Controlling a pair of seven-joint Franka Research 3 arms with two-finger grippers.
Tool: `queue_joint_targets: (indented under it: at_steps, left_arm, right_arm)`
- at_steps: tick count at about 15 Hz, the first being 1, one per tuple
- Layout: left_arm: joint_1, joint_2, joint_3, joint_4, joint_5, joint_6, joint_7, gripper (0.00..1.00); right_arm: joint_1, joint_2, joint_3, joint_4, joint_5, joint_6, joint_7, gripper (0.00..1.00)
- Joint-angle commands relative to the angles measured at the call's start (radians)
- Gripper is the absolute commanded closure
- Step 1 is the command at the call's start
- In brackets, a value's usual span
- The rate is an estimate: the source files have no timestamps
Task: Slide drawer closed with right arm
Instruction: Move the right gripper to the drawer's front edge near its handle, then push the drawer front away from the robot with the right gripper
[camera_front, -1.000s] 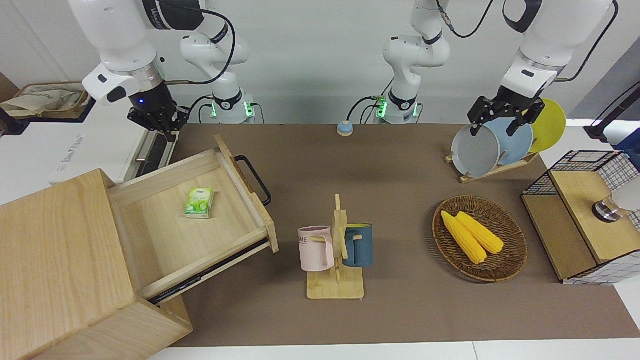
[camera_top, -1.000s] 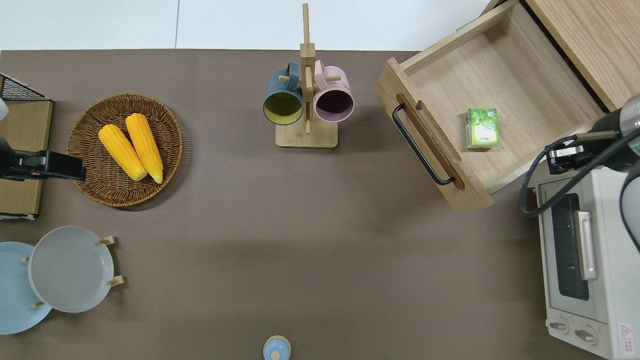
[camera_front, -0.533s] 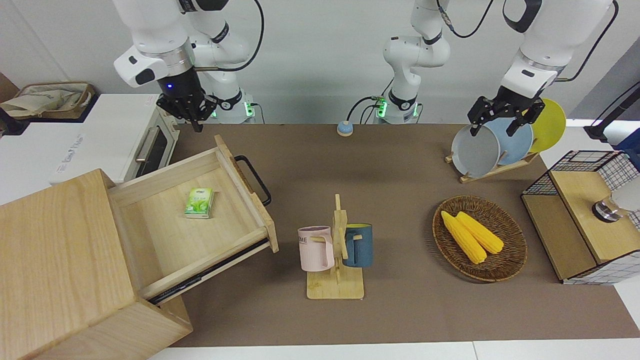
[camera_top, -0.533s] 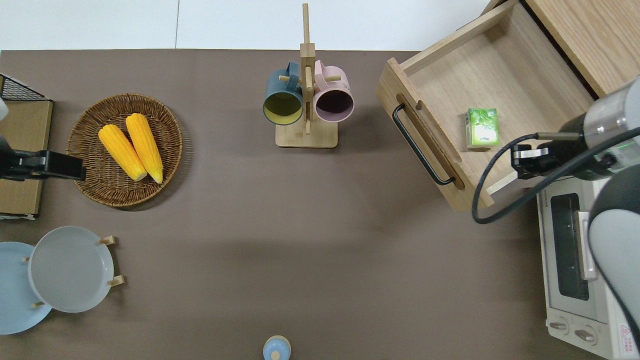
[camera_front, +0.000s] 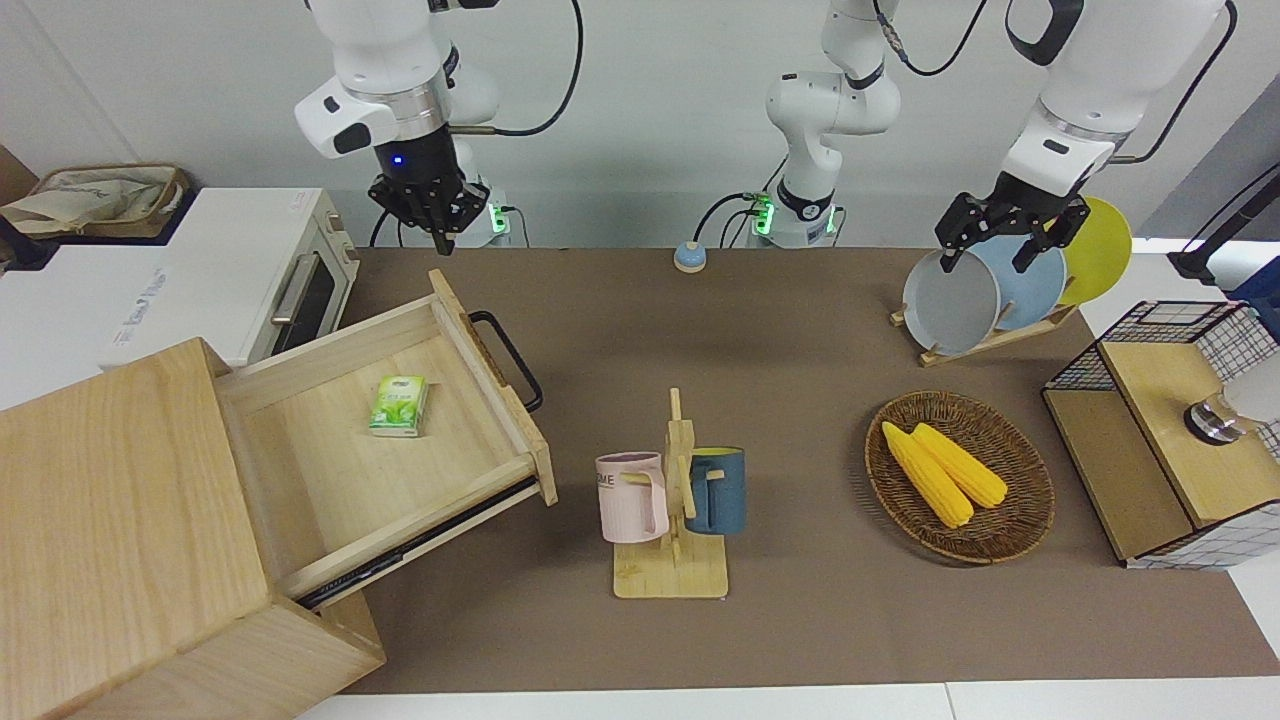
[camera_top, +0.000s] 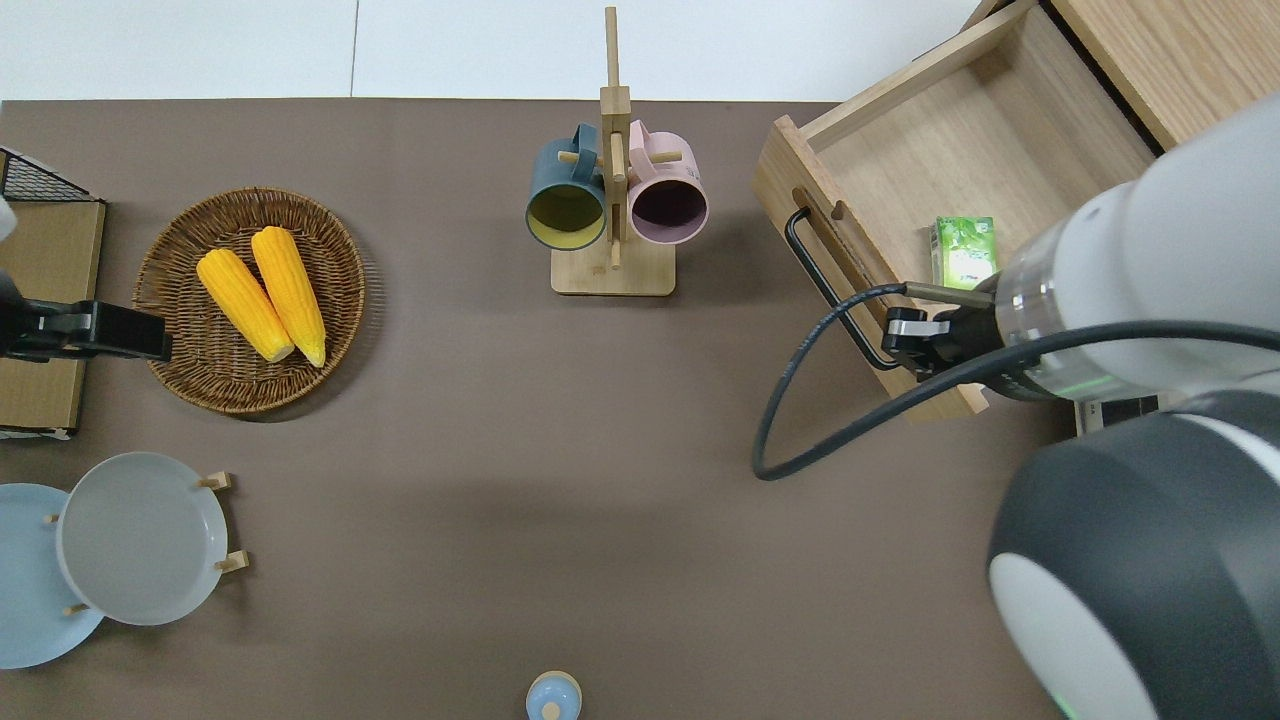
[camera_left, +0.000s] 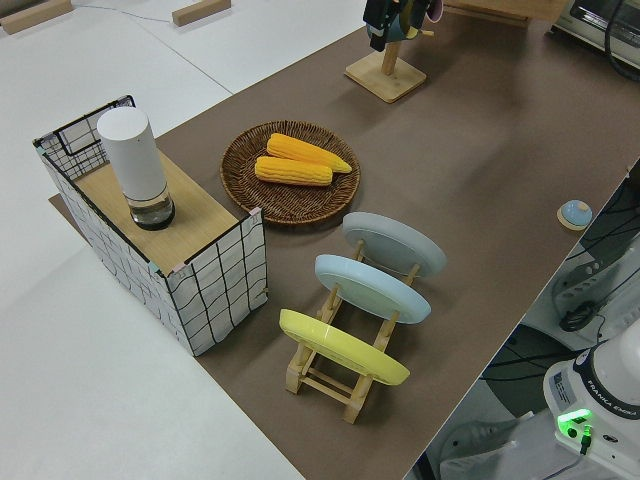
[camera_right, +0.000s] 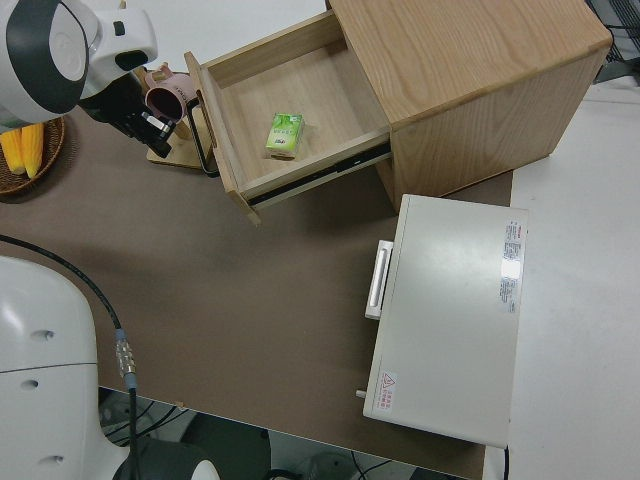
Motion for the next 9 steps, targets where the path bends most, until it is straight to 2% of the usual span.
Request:
queue_joint_targets:
  at_steps: [1, 9]
  left_arm:
    - [-0.017, 0.013, 0.017, 0.021, 0.012, 0.001, 0.008, 0.0]
    - [-0.017, 0.013, 0.017, 0.021, 0.011, 0.001, 0.008, 0.0]
  right_arm:
    - [0.042, 0.054, 0.0, 0.006, 0.003, 0.046, 0.175, 1.0]
    - [0.071, 0.174, 0.0, -0.003, 0.009, 0.148, 0.494, 1.0]
